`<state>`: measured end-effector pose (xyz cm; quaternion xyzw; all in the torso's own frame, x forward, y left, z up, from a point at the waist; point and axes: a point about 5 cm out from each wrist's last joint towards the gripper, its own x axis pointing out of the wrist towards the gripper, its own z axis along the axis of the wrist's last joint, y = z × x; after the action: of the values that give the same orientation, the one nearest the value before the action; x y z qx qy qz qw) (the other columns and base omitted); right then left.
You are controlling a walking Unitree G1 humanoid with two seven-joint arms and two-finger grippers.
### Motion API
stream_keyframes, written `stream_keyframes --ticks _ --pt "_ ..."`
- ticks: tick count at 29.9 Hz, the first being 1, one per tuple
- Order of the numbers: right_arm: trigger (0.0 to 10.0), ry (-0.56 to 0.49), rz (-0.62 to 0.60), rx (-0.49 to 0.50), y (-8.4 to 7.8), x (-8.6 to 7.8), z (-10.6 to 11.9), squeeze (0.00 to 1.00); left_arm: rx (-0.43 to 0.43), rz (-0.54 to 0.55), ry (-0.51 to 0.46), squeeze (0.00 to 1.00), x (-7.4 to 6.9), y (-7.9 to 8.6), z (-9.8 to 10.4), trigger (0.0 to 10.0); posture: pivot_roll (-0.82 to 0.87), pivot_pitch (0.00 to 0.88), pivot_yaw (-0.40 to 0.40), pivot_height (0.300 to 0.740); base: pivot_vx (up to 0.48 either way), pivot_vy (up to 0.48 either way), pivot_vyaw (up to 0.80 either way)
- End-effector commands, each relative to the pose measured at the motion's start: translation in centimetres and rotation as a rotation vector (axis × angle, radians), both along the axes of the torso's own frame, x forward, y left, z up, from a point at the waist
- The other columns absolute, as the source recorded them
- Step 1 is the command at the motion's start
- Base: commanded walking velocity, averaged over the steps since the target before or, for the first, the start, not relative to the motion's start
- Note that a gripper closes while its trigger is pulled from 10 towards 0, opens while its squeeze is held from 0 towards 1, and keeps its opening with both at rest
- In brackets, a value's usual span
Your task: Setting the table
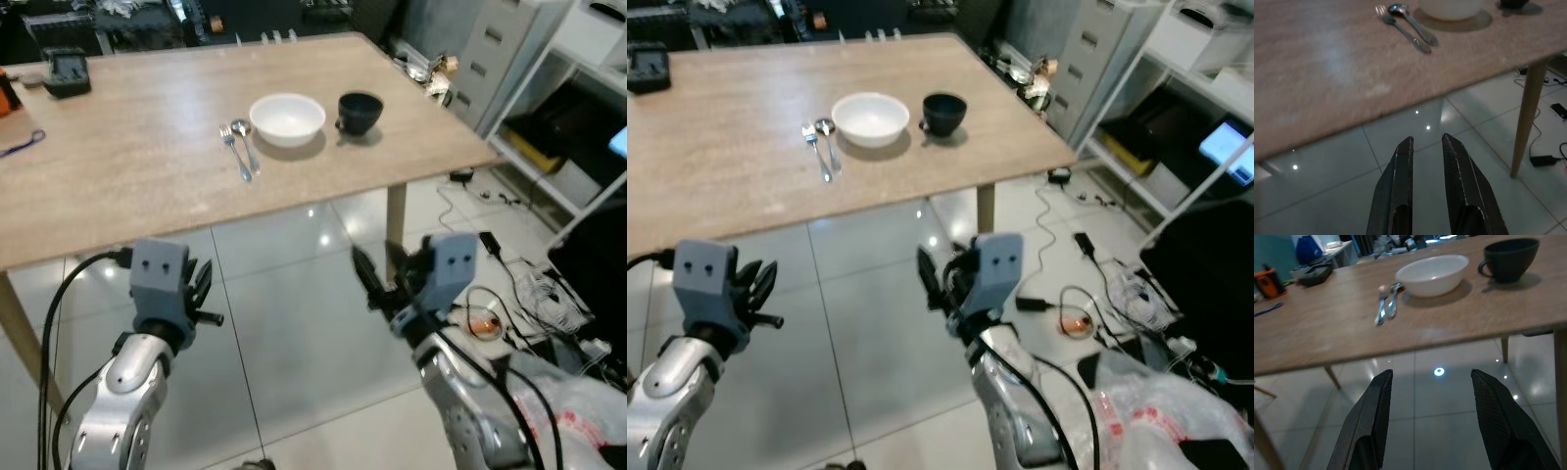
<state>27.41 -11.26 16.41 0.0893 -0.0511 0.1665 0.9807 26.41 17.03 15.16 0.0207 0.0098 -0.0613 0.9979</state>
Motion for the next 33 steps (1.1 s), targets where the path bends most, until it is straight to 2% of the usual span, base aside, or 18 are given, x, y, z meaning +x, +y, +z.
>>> stream_keyframes --ticks 1,8,12,17,25,29,33 --pt "10.0 -0.011 -0.009 -0.005 -0.2 0.0 0.2 0.00 -0.001 -0.006 0.014 0.00 -0.2 -0.1 -0.3 10.0 0.00 0.065 0.049 0.740 0.480 0.000 0.00" --pt "10.0 -0.064 0.007 0.035 0.2 0.3 1.4 0.00 0.007 -0.005 -0.001 0.00 -0.1 -0.1 0.1 10.0 0.00 0.065 0.049 0.740 0.480 0.000 0.00" --pt "10.0 -0.093 0.021 0.061 0.7 0.9 2.4 0.00 0.069 -0.038 -0.085 0.00 0.3 -0.4 2.0 10.0 0.01 0.063 0.049 0.740 0.480 0.000 0.00" --pt "10.0 -0.103 0.026 0.064 1.1 1.3 2.7 0.00 0.076 -0.050 -0.118 0.00 0.6 -0.5 3.0 10.0 0.02 0.060 0.050 0.740 0.480 0.000 0.00" --pt "10.0 -0.108 0.020 0.043 1.5 1.7 2.9 0.00 0.084 -0.050 -0.132 0.00 0.8 -0.3 3.4 10.0 0.03 0.056 0.050 0.740 0.480 0.000 0.00" --pt "10.0 -0.102 -0.021 0.009 1.4 2.1 2.8 0.00 0.106 -0.067 -0.146 0.00 0.9 -0.2 3.7 10.0 0.03 0.054 0.048 0.740 0.480 0.000 0.00" --pt "10.0 -0.074 -0.073 -0.007 1.1 2.5 2.5 0.00 0.122 -0.134 -0.151 0.00 1.0 -0.4 4.0 10.0 0.03 0.052 0.049 0.740 0.480 0.000 0.00"
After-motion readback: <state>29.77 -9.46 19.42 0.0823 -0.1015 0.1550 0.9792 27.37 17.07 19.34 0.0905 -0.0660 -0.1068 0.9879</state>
